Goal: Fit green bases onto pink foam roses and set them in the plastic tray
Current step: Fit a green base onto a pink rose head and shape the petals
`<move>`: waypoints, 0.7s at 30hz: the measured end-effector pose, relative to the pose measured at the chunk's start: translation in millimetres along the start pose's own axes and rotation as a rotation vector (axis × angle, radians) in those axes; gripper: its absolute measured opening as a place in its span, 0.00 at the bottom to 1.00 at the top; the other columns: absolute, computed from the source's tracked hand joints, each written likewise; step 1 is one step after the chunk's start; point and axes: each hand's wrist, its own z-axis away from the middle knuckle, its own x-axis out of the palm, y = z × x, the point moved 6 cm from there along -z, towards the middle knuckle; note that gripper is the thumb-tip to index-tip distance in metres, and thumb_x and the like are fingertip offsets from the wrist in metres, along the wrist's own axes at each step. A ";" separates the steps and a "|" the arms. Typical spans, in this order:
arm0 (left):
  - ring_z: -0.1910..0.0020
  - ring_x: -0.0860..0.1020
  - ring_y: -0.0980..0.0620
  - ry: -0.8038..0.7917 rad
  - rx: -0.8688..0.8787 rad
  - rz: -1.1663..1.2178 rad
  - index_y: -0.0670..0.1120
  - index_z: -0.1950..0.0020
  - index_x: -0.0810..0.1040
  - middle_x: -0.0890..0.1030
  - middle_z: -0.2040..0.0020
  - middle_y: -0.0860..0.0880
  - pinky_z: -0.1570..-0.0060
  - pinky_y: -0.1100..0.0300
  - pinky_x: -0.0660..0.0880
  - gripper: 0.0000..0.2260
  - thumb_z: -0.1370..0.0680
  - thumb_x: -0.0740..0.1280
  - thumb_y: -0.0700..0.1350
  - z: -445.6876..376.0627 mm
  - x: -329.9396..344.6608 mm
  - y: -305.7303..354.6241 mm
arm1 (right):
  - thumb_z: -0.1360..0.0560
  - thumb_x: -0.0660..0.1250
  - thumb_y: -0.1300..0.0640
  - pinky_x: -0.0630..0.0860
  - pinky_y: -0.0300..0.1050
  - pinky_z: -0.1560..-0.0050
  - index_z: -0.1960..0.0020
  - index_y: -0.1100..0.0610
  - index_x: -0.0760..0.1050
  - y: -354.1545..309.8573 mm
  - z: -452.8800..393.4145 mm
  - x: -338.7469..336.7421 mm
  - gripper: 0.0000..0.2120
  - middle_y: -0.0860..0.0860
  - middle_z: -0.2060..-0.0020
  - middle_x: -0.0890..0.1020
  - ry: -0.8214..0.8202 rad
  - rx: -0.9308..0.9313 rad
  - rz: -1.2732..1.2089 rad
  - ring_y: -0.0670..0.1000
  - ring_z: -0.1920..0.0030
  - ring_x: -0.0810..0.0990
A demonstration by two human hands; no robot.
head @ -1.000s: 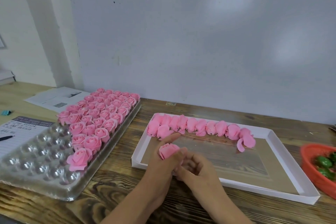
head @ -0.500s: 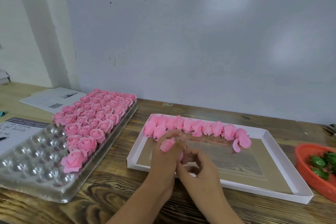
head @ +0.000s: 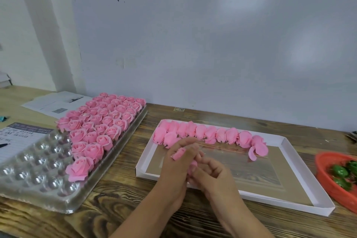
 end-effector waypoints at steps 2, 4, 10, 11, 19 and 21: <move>0.65 0.80 0.53 0.053 -0.015 0.053 0.45 0.48 0.81 0.79 0.65 0.48 0.64 0.58 0.80 0.04 0.23 0.71 0.41 -2.8 -0.8 -2.9 | 0.30 0.77 0.62 0.79 0.38 0.57 0.50 0.46 0.83 -3.1 1.2 -5.1 0.14 0.52 0.57 0.86 0.121 -0.159 0.264 0.48 0.57 0.85; 0.67 0.79 0.53 0.088 -0.040 0.124 0.45 0.48 0.80 0.77 0.69 0.48 0.66 0.56 0.79 0.06 0.24 0.71 0.41 -4.4 -0.2 -5.8 | 0.34 0.77 0.55 0.80 0.37 0.57 0.50 0.40 0.81 -4.6 4.6 -3.5 0.16 0.45 0.54 0.85 0.180 -0.241 0.415 0.46 0.57 0.84; 0.67 0.78 0.55 0.068 -0.015 0.157 0.46 0.45 0.80 0.72 0.71 0.50 0.64 0.59 0.79 0.17 0.32 0.73 0.47 -7.6 -5.1 -3.2 | 0.32 0.77 0.56 0.81 0.40 0.54 0.44 0.56 0.81 4.0 -1.8 1.7 0.17 0.57 0.50 0.86 0.015 0.016 -0.045 0.53 0.48 0.85; 0.66 0.78 0.55 0.059 -0.019 0.163 0.46 0.44 0.80 0.72 0.71 0.50 0.62 0.61 0.80 0.17 0.32 0.74 0.47 -7.0 -5.8 -3.7 | 0.32 0.75 0.55 0.81 0.40 0.54 0.45 0.59 0.82 3.3 -1.1 3.2 0.17 0.59 0.50 0.85 -0.020 0.057 -0.078 0.54 0.48 0.85; 0.68 0.77 0.54 0.092 -0.046 0.150 0.45 0.48 0.80 0.75 0.69 0.49 0.69 0.58 0.78 0.07 0.25 0.72 0.43 -6.9 0.1 -6.0 | 0.28 0.74 0.64 0.79 0.36 0.58 0.53 0.40 0.84 -7.2 4.8 -3.3 0.17 0.49 0.60 0.86 0.159 -0.224 0.370 0.44 0.61 0.84; 0.70 0.76 0.54 0.118 -0.055 0.190 0.45 0.50 0.79 0.74 0.71 0.49 0.73 0.59 0.76 0.03 0.22 0.69 0.39 -7.5 2.4 -7.0 | 0.29 0.75 0.61 0.78 0.32 0.55 0.51 0.39 0.81 -15.1 11.0 -2.3 0.17 0.41 0.55 0.85 0.212 -0.407 0.615 0.42 0.58 0.83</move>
